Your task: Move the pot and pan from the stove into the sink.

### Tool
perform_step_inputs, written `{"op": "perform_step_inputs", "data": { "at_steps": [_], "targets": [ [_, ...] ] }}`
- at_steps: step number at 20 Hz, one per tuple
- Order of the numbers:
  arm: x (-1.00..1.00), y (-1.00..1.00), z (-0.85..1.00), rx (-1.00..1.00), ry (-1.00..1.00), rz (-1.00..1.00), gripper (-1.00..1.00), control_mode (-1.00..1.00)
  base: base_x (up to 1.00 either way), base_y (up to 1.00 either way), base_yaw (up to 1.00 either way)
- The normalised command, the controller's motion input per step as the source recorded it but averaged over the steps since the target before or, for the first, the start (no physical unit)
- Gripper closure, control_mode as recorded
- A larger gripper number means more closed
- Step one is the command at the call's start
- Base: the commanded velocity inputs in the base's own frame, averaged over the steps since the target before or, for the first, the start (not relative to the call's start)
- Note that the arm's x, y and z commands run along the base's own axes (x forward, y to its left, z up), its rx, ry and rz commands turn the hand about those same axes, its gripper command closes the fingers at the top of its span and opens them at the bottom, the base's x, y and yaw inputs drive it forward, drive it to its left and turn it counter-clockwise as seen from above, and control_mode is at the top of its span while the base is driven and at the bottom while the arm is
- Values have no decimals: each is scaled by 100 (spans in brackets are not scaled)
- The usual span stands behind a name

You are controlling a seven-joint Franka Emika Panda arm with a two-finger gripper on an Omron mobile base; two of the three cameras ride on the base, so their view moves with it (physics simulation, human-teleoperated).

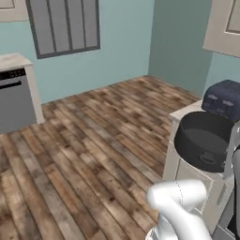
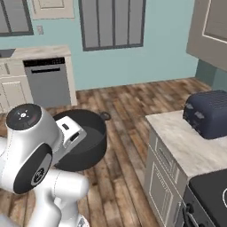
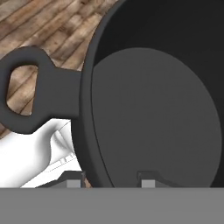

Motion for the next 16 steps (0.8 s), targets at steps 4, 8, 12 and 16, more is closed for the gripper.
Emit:
{"op": "perform_step_inputs", "data": {
  "at_steps": [4,8,12,16],
  "targets": [
    [0,0,0,0,0,0,100,100,-8,32,38],
    [0,0,0,0,0,0,100,100,-8,27,39],
    [0,0,0,0,0,0,100,100,-7,20,41],
    [0,0,0,0,0,0,100,100,-6,17,41]
  ]
}}
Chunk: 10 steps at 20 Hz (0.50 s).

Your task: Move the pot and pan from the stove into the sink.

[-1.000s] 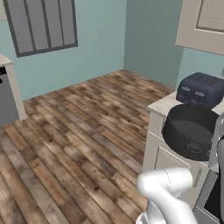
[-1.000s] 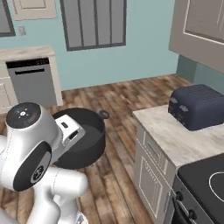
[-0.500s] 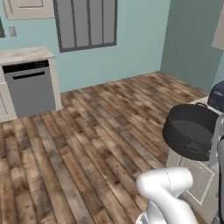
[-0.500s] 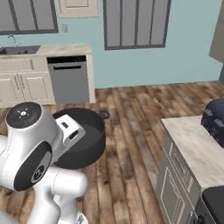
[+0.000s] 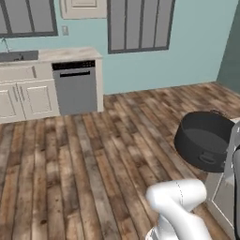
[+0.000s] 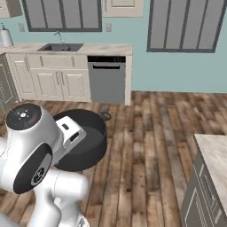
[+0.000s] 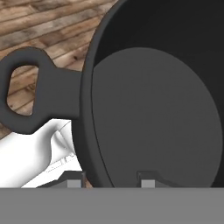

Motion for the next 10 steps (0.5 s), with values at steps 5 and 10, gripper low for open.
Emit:
{"op": "perform_step_inputs", "data": {
  "at_steps": [5,10],
  "targets": [
    [0,0,0,0,0,0,100,100,-17,12,36],
    [0,0,0,0,0,0,100,100,0,0,0]
  ]
}}
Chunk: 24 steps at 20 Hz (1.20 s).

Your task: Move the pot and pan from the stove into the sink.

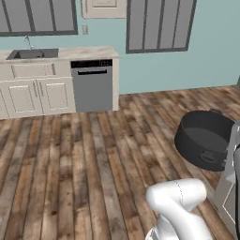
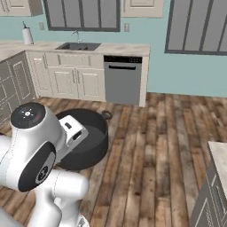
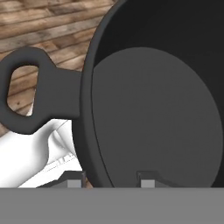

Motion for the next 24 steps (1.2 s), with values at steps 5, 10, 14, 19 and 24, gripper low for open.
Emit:
{"op": "perform_step_inputs", "data": {
  "at_steps": [5,10,14,19,24],
  "targets": [
    [0,0,0,0,0,0,100,100,45,14,0],
    [0,0,0,0,0,0,100,100,84,35,-2],
    [0,0,0,0,0,0,100,100,92,41,-3],
    [0,0,0,0,0,0,100,100,98,45,-4],
    [0,0,0,0,0,0,100,100,100,45,-3]
  ]
}}
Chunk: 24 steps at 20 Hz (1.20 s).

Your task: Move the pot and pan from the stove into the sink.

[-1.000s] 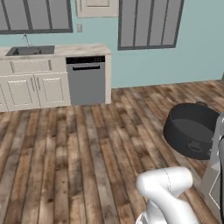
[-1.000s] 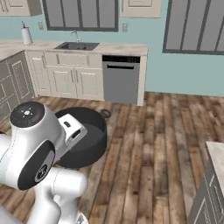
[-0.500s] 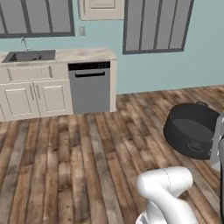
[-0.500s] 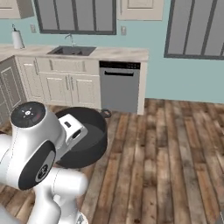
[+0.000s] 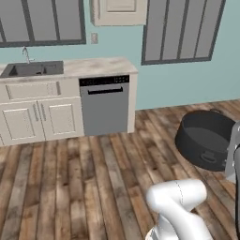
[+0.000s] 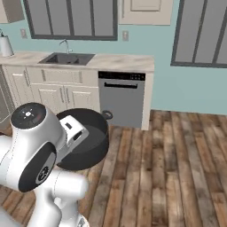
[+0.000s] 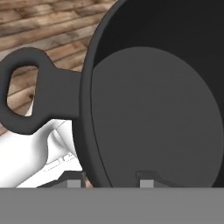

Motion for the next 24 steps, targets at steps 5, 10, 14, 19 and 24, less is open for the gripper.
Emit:
{"op": "perform_step_inputs", "data": {
  "at_steps": [5,10,14,19,24],
  "targets": [
    [0,0,0,0,0,0,100,100,100,47,-3],
    [0,0,0,0,0,0,100,100,100,50,-3],
    [0,0,0,0,0,0,100,100,100,51,-3],
    [0,0,0,0,0,0,100,100,100,53,-2],
    [0,0,0,0,0,0,100,100,100,52,-2]
  ]
}}
